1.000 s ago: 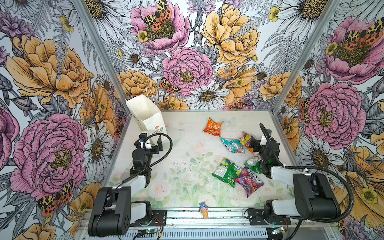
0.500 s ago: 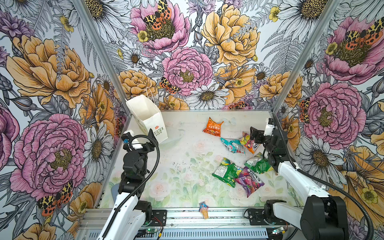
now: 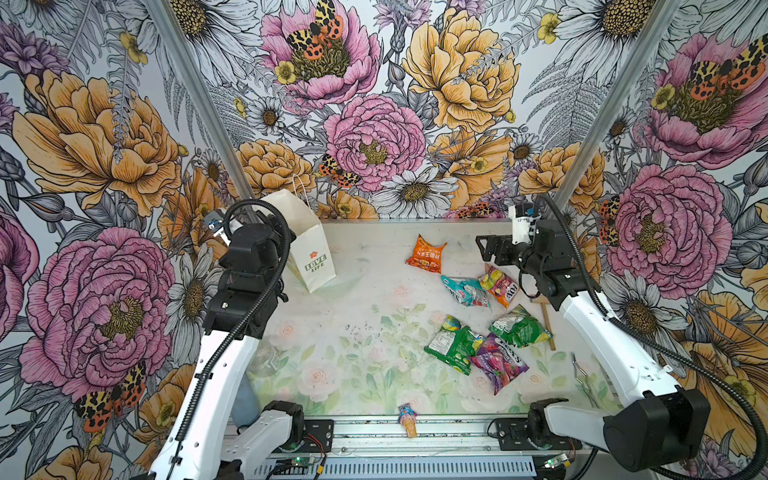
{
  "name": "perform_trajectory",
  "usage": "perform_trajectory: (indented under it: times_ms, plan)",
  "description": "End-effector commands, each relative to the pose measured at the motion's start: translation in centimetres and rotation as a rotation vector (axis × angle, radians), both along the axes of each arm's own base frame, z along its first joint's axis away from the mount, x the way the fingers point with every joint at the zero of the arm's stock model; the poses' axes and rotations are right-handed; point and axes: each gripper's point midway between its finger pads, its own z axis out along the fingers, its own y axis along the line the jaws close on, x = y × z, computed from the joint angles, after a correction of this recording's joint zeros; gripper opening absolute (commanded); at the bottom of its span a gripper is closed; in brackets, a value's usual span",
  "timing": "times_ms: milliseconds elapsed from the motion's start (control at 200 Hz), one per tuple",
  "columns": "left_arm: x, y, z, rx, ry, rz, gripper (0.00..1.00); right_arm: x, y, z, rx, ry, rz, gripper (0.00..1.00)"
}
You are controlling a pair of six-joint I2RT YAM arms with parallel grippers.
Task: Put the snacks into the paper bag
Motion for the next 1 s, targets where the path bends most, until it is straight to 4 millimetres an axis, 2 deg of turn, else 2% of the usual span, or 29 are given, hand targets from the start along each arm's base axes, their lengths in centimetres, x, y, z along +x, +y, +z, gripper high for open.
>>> perform_trajectory:
  times_ms: [0,130,290,385,766,996]
  plan:
    - [-0.1,0.3,-1.6,0.012,0.123,0.027,0.99,-1.0,0.6,-0.7,0.005,0.121,0.012,0.94]
    - [1.1,1.1,-2.5,0.006,0.183,0.053,0.99,-0.7,0.0,-1.2,0.000,0.179,-0.030,0.95]
    - [2.2,2.6,-4.8,-0.056,0.234,0.092,0.99,-0.2,0.4,-2.4,0.015,0.226,-0.027,0.95]
    - [2.9,3.1,-5.5,-0.082,0.258,0.090,0.99,-0.1,0.5,-3.2,0.017,0.246,-0.020,0.95]
    - [4.6,2.5,-5.9,-0.119,0.264,0.127,0.99,-0.5,0.7,-5.2,-0.010,0.286,0.006,0.95]
    - [7.0,1.7,-6.3,-0.144,0.281,0.133,0.99,-0.5,0.5,-6.4,-0.042,0.299,0.017,0.96]
